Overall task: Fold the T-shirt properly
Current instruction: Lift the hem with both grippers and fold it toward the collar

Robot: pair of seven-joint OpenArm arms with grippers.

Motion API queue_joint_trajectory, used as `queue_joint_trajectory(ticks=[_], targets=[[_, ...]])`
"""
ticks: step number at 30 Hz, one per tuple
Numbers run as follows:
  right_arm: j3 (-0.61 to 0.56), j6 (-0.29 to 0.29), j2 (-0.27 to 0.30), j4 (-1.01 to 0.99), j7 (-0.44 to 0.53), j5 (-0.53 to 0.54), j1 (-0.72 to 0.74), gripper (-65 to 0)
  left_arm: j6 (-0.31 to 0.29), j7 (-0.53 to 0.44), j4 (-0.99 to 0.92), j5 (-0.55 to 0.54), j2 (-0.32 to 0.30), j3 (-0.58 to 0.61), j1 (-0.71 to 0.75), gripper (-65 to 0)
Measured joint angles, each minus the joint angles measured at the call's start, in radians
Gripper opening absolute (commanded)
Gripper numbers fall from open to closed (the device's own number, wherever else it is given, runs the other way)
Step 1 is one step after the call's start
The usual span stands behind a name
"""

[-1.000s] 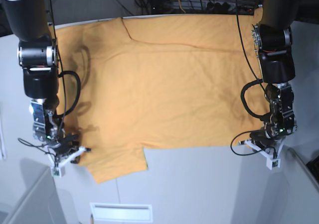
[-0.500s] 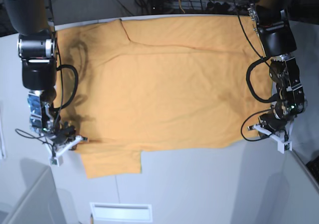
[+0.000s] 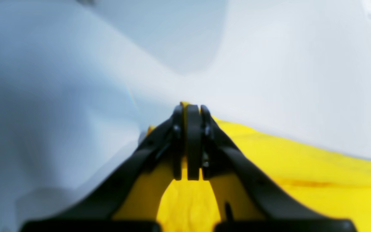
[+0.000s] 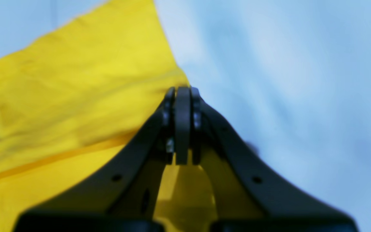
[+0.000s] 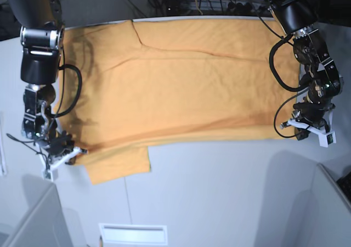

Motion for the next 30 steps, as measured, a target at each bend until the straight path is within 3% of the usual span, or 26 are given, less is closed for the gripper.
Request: queue_joint_trajectory(ticks=[4,11,18,25,30], targets=[[0.044,0.004,-0.013,0.115,-0.06,0.008,-0.053,-65.0,0.001,0.008,0.058,-0.009,0.009,0.002,0.048,-65.0],[0.15,0.002,-0.01,0.249,-0.177,0.003,-0.143,-65.0,0.005,0.006,0.079,-0.161,0.006,0.0,0.096,-65.0],[0.245,0.003,-0.037,0.401,-0.307,0.0,-0.233,-65.0,0.001,-0.002,0.14,-0.176,0.002,-0.001,0.126,-65.0],[0.336,0.01,-0.098,0.573,-0.386,-0.002,-0.324,-65.0,0.003,0.012,0.164,-0.164,-0.006,-0.001,0.185,-65.0],[0.351,0.005,-0.105,0.644,-0.439,0.002,-0.341,-65.0,0.003,0.002,0.219,-0.174,-0.027,0.0,0.202,-65.0]])
